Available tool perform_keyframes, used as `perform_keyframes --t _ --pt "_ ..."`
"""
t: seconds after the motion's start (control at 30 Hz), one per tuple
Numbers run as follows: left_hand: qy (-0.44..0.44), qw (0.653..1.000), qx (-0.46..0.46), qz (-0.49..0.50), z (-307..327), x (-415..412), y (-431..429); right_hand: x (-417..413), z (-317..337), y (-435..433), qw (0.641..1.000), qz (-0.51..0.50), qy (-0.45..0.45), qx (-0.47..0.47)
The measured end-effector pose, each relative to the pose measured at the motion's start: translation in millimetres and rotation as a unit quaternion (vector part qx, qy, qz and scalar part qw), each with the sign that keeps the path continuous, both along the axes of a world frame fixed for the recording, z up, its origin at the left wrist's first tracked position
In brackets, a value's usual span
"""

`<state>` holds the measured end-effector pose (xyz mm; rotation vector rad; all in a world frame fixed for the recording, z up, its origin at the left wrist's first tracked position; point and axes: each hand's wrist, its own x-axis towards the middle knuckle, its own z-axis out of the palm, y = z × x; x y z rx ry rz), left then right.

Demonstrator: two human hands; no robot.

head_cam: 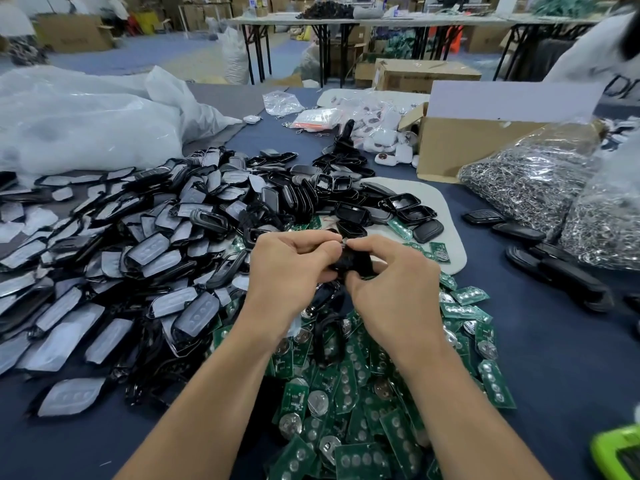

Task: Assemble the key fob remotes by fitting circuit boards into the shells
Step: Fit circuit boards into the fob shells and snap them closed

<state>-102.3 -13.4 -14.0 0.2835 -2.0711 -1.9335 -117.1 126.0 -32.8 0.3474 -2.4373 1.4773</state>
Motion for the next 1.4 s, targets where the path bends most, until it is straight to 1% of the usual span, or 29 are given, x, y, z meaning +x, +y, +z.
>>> perform_keyframes --t 0.1,0.2,0.23,0.27,0.33,0.37,0.47,0.6,0.73,0.9,1.07,1.2,1.27,1.4 --pt "-0.003 0.999 0.036 0.004 0.8 -1.1 1.6 0.3 -1.1 -1.6 1.0 -0.006 0.013 0.0" --pt "0.009 0.999 0.034 0.013 0.6 -1.3 1.1 -0.3 2.1 -0.4 1.0 0.005 0.012 -0.01" --pt "0.017 0.999 0.023 0.014 0.8 -1.0 0.1 -2.2 3.5 0.6 0.999 0.013 -0.005 -0.038" --pt "0.026 1.0 0.013 0.012 1.6 -0.5 -1.5 -5.3 4.6 2.2 0.995 0.026 -0.037 -0.085" --pt "0.043 0.999 0.007 -0.011 4.2 0.2 -6.6 -11.6 6.4 6.9 0.976 0.055 -0.112 -0.176" --pt "0.048 0.998 0.006 -0.027 5.4 0.7 -9.9 -12.8 7.4 8.9 0.968 0.071 -0.134 -0.198" --pt "0.045 0.997 -0.009 -0.055 5.9 1.0 -16.2 -12.1 7.5 10.2 0.964 0.093 -0.136 -0.207" --pt "0.021 0.997 -0.026 -0.065 5.7 3.7 -10.4 -11.5 4.6 8.6 0.965 0.083 -0.111 -0.221" --pt "0.042 0.998 0.002 -0.055 7.9 3.4 -11.3 -11.1 4.5 6.6 0.959 0.095 -0.114 -0.242" --pt "0.047 0.993 -0.032 -0.106 10.6 4.9 -20.3 -12.2 4.6 5.9 0.951 0.105 -0.126 -0.263" --pt "0.031 0.993 0.0 -0.111 12.3 3.1 -24.4 -10.6 9.3 5.4 0.934 0.123 -0.161 -0.296" --pt "0.013 0.992 0.049 -0.116 12.8 3.8 -21.8 -11.0 10.7 8.7 0.926 0.106 -0.171 -0.32" --pt "0.019 0.992 0.067 -0.102 11.8 4.4 -17.3 -11.2 10.9 10.1 0.92 0.097 -0.177 -0.335" --pt "0.058 0.994 0.07 -0.063 9.8 5.3 -5.1 -10.5 13.3 9.9 0.903 0.105 -0.183 -0.373"
